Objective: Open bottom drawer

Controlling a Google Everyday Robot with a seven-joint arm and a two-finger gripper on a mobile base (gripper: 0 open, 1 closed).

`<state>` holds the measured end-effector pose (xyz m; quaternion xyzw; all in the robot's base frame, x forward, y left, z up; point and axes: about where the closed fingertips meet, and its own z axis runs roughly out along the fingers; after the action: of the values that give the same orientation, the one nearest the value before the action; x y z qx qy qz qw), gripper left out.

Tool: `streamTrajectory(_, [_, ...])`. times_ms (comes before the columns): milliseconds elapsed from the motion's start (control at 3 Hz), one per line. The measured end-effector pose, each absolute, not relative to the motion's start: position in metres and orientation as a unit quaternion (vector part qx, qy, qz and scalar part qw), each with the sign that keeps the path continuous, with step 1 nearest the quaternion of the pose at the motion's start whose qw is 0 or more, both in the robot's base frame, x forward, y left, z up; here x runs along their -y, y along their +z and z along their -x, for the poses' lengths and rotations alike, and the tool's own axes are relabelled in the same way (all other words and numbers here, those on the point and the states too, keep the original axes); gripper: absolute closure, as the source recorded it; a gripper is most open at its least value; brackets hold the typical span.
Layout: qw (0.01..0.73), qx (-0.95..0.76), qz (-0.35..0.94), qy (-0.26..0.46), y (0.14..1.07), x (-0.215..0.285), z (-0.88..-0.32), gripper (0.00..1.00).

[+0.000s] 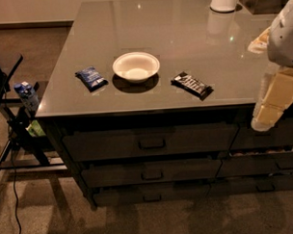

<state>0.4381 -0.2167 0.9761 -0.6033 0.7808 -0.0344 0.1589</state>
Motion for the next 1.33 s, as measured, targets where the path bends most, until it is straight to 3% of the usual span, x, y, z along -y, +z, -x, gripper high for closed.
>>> streamTrajectory(667, [0.160, -0.785, 0.598, -0.021, 0.950, 0.207, -0.427, 0.00])
streamTrajectory(1333, [0.173, -0.788, 0.590, 0.047, 0.841, 0.144, -0.386, 0.00])
